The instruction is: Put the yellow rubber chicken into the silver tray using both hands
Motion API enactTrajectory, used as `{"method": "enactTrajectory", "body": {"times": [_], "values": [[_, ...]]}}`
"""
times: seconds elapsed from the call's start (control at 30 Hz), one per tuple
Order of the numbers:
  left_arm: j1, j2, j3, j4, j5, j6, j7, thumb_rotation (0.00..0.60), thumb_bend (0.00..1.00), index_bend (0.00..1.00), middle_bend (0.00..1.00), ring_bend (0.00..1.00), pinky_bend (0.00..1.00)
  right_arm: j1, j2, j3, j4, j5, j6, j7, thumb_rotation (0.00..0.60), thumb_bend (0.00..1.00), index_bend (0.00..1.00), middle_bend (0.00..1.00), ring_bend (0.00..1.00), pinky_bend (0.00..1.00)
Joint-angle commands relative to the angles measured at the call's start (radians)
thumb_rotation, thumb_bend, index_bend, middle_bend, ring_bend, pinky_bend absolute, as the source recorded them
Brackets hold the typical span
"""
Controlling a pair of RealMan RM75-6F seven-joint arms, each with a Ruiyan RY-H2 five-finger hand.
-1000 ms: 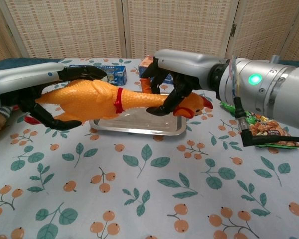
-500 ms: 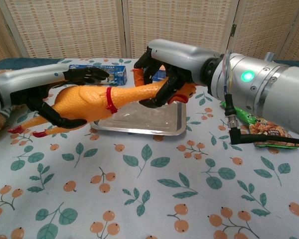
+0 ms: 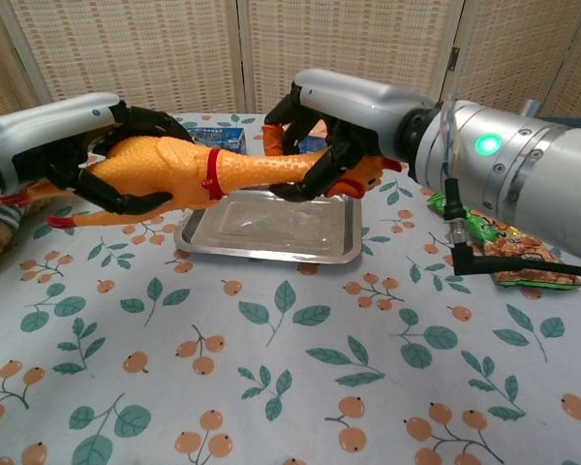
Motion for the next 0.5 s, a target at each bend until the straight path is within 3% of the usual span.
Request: {"method": "enactTrajectory", "body": {"times": [0.03, 0.23, 0.5], "values": [[0.003, -0.003, -0.001, 0.002, 0.0, 0.008, -0.006, 0.6, 0.52, 0.68, 0.65, 0.52, 0.66, -0.001, 0.003, -0.002, -0.002, 0.0, 0.001, 0.002, 0.6, 0.38, 0.9, 0.66, 0.79, 0.78], [0.005, -0.009, -0.004, 0.005, 0.001, 0.026, 0.002, 0.6, 0.63, 0.86, 0.82, 0.66, 0.8, -0.004, 0.011, -0.004, -0.007, 0.005, 0.004, 0.008, 0.6, 0.38, 0.9, 0.66, 0.79, 0.78], [0.011, -0.027, -0.001, 0.012, 0.006, 0.059, 0.044, 0.6, 0.63, 0.89, 0.87, 0.72, 0.86, -0.007, 0.02, -0.008, -0.011, 0.005, 0.008, 0.01, 0.6, 0.38, 0.9, 0.66, 0.79, 0.78]]}}
